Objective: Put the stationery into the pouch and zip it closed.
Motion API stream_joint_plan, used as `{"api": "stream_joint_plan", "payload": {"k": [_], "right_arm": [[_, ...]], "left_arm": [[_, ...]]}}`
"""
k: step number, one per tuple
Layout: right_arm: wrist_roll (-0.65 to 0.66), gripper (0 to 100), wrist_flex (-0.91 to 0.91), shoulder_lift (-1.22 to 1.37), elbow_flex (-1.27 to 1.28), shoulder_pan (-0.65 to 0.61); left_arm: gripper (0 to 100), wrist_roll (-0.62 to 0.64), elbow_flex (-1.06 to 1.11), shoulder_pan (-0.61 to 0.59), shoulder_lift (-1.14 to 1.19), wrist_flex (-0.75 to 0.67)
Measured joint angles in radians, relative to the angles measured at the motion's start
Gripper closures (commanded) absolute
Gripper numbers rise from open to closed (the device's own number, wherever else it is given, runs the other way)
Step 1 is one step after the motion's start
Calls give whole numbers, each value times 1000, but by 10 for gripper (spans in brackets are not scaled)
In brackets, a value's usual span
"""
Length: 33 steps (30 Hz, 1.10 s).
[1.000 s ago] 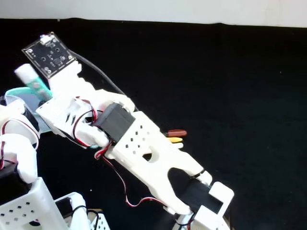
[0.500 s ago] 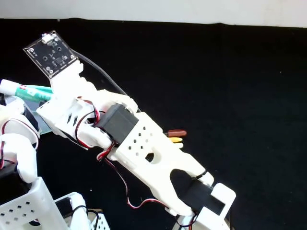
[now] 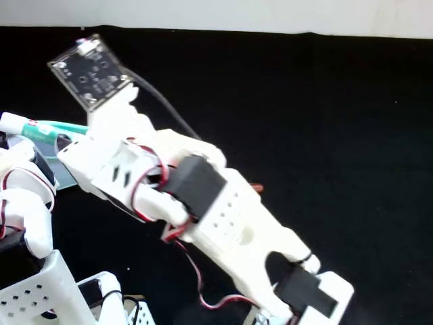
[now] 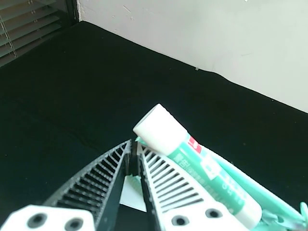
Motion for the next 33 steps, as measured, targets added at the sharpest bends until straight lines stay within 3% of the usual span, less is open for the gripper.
{"api": "stream_joint_plan", "payload": {"k": [2, 7, 33], "right_arm": [[0, 822, 0, -14, 0, 0], [0, 997, 0, 6, 0, 5], [2, 992, -133, 304, -5, 51]], "left_arm": [[993, 0, 0, 0, 0, 0], [993, 0, 0, 0, 0, 0], [993, 0, 0, 0, 0, 0]]}}
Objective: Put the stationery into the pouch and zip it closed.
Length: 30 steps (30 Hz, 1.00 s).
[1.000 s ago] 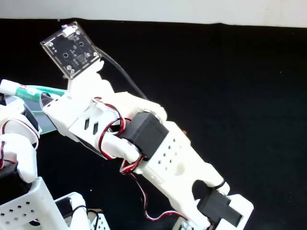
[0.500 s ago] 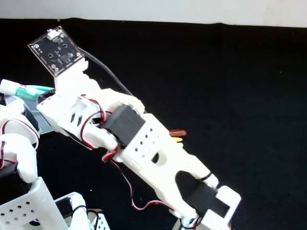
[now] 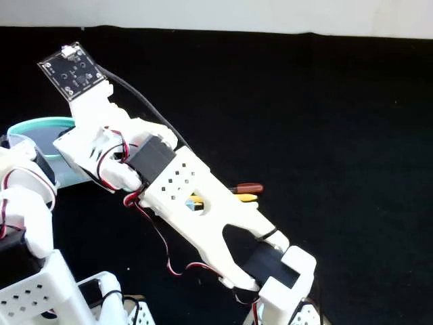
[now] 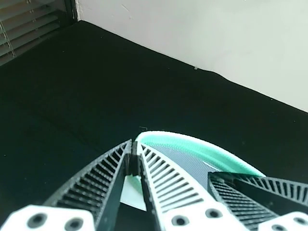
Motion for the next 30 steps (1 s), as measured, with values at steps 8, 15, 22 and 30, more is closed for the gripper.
{"api": "stream_joint_plan", "payload": {"k": [8, 15, 22, 30], "right_arm": [[-2, 990, 54, -91, 3, 6], [-2, 990, 172, -288, 3, 20], [41, 990, 319, -390, 3, 78], [212, 990, 508, -400, 3, 212]], "left_arm": [[993, 0, 0, 0, 0, 0], [993, 0, 0, 0, 0, 0], [993, 0, 0, 0, 0, 0], [993, 0, 0, 0, 0, 0]]}}
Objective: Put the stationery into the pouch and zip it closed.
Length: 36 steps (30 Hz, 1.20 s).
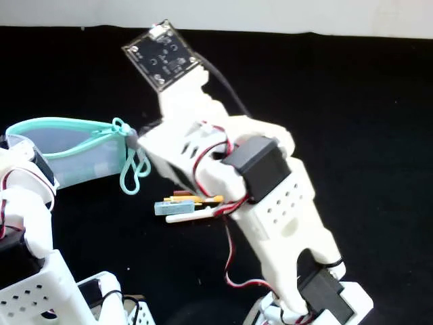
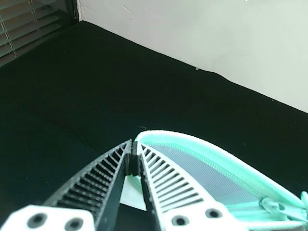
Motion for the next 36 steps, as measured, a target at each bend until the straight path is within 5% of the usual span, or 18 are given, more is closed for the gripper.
{"api": "stream_joint_plan", "payload": {"k": [11, 18, 26, 36], "right_arm": [[302, 989, 64, -5, 336, 52], [400, 986, -74, -5, 664, 55], [454, 828, -295, -5, 947, 55], [460, 826, -657, -5, 1195, 9]], "left_arm": [[993, 0, 0, 0, 0, 0], [993, 0, 0, 0, 0, 0], [993, 0, 0, 0, 0, 0], [993, 0, 0, -44, 0, 0]]}}
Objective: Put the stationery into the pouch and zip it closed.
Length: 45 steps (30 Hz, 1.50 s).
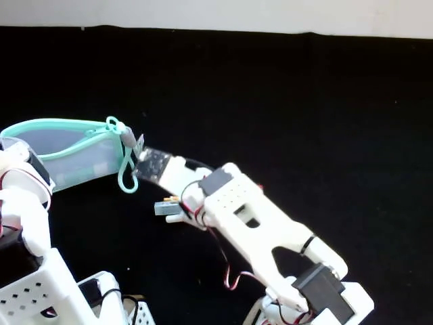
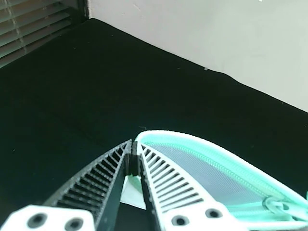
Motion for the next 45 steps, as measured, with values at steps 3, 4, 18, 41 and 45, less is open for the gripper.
{"api": "stream_joint_plan", "payload": {"k": [3, 4, 18, 41, 45], "right_arm": [[0, 826, -66, 0, 18, -41], [0, 826, -81, 0, 18, -57], [-31, 826, -229, 14, 18, -149], [2, 986, -354, 331, -74, -147], [-43, 991, -354, 344, -104, -143]], "left_arm": [[993, 0, 0, 0, 0, 0], [993, 0, 0, 0, 0, 0], [993, 0, -5, -2, 57, -2], [993, 0, -31, -2, 77, -2], [993, 0, -31, -2, 77, -2]]}}
